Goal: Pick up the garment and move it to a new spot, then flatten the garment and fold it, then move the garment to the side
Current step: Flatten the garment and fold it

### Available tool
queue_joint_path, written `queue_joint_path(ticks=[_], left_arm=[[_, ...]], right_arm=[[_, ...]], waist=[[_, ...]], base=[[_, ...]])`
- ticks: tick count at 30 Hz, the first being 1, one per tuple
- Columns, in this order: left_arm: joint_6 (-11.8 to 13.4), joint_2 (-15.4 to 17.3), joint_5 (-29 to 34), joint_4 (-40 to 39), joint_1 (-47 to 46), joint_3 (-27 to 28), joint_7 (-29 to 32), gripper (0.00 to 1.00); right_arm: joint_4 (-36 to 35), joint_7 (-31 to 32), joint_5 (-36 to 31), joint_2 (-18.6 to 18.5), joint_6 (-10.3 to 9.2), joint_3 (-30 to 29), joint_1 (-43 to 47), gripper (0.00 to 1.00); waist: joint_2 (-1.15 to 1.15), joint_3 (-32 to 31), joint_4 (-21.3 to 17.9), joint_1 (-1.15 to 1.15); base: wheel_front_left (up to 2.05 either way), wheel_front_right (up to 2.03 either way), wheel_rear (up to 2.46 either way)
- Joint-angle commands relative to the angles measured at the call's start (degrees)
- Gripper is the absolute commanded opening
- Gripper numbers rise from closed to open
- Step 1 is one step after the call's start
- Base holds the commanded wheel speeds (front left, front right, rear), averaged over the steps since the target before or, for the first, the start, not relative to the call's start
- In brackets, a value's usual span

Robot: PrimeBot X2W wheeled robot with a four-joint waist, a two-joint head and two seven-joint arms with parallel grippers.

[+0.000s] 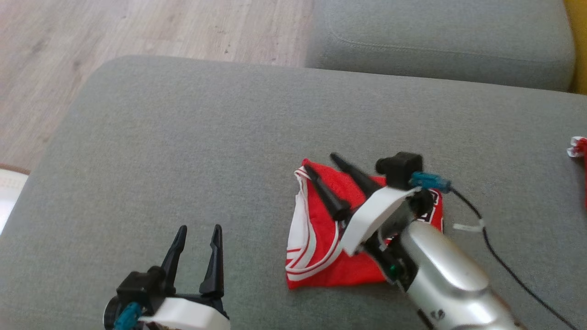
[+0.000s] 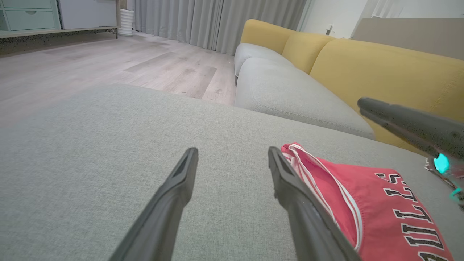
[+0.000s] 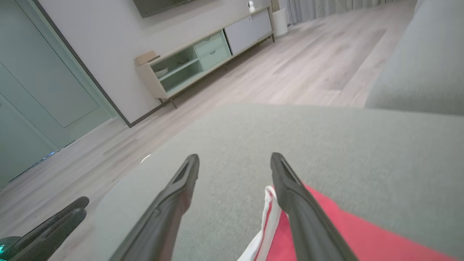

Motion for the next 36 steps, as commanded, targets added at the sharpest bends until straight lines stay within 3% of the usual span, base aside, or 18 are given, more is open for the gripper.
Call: queue_joint_path(ticks=[1,9,17,28,36], left_arm=[[0.0,0.4,0.6,-1.9,-2.2,1.7,-0.1,1.00],[0.5,0.4,0.8,-2.4,-2.2,1.5,-0.2,1.00],[1.3,0.0,0.9,-1.8,-2.3,2.5,-1.2,1.00],[1.8,0.0,1.7,1.2,0.9,4.7,-2.8,1.00],[1.3,0.2,2.2,3.1,2.7,5.3,-3.1,1.00]], right_arm=[[-2.0,-1.1,-1.2,0.6,-0.04,-0.4,-2.9,1.00],[-3.6,-6.0,-14.5,0.6,-0.04,-14.4,-0.2,1.00],[-12.0,-7.3,-25.1,0.6,-0.04,-27.1,10.5,1.00],[-23.0,-6.5,-27.7,0.6,-0.04,-35.2,25.8,1.00],[-25.1,-6.5,-26.2,0.6,-0.04,-35.5,30.7,1.00]], waist=[[0.00,-0.3,-0.4,0.00],[0.00,-0.9,-2.2,0.00],[0.00,-1.9,-4.6,0.00],[0.00,-3.2,-6.4,0.00],[0.00,-3.7,-6.5,0.00]], base=[[0.00,0.00,0.00],[0.00,0.00,0.00],[0.00,0.00,0.00],[0.00,0.00,0.00],[0.00,0.00,0.00]])
